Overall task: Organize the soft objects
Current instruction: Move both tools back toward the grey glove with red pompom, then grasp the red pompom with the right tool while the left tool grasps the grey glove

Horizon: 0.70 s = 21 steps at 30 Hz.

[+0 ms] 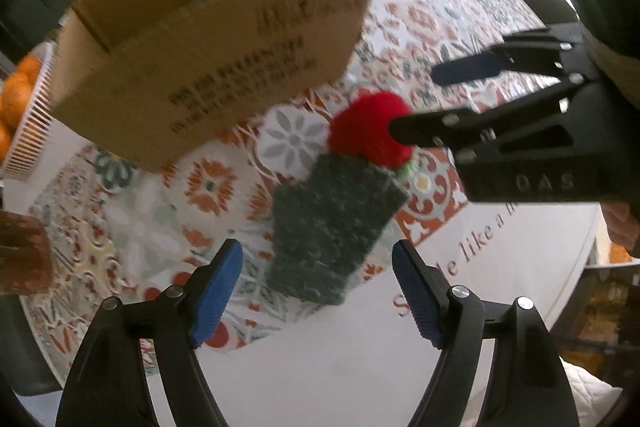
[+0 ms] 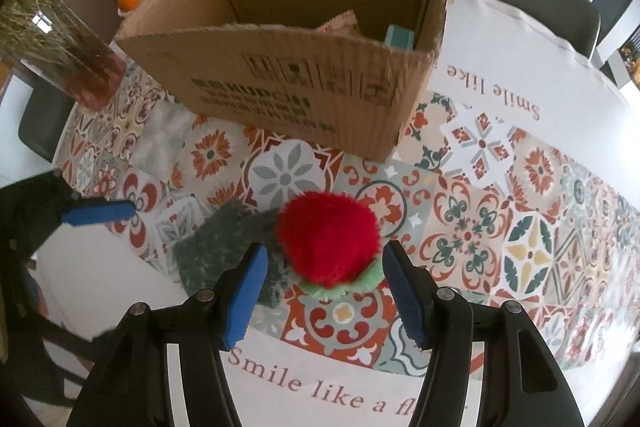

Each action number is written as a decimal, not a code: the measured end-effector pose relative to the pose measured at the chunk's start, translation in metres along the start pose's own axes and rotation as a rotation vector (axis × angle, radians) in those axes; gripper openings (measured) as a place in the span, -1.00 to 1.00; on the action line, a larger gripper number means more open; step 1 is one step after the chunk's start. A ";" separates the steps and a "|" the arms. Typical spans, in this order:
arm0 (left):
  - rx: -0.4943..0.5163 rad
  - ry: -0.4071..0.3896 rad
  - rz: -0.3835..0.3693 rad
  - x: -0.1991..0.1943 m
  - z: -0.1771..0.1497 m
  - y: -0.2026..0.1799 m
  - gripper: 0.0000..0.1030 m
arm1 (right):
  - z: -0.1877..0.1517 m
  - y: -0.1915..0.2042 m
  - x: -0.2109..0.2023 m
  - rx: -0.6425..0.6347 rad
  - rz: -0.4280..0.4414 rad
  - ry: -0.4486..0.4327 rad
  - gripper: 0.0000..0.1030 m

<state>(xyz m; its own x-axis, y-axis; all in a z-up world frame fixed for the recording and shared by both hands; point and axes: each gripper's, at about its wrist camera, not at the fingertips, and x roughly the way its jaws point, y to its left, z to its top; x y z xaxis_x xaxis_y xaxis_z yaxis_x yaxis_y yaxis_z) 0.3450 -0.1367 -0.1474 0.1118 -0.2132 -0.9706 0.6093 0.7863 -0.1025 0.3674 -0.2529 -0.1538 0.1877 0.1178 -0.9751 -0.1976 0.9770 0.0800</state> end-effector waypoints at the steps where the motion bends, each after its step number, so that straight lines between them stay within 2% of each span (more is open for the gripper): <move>1: 0.001 0.025 -0.017 0.006 0.000 -0.001 0.53 | 0.000 -0.001 0.004 0.003 0.004 0.008 0.19; 8: -0.006 0.141 -0.081 0.041 -0.003 -0.003 0.53 | -0.001 -0.009 0.028 0.026 0.026 0.032 0.19; 16: -0.003 0.203 -0.058 0.074 -0.003 -0.002 0.55 | 0.001 -0.016 0.055 0.070 0.041 0.065 0.19; 21: -0.016 0.210 -0.034 0.087 -0.002 -0.002 0.55 | 0.003 -0.021 0.070 0.099 0.050 0.084 0.19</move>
<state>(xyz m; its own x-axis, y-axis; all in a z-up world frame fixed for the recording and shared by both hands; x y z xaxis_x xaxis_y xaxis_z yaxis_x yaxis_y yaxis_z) 0.3519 -0.1550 -0.2319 -0.0755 -0.1155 -0.9904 0.5974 0.7901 -0.1376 0.3881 -0.2646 -0.2235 0.0980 0.1556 -0.9829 -0.1075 0.9836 0.1450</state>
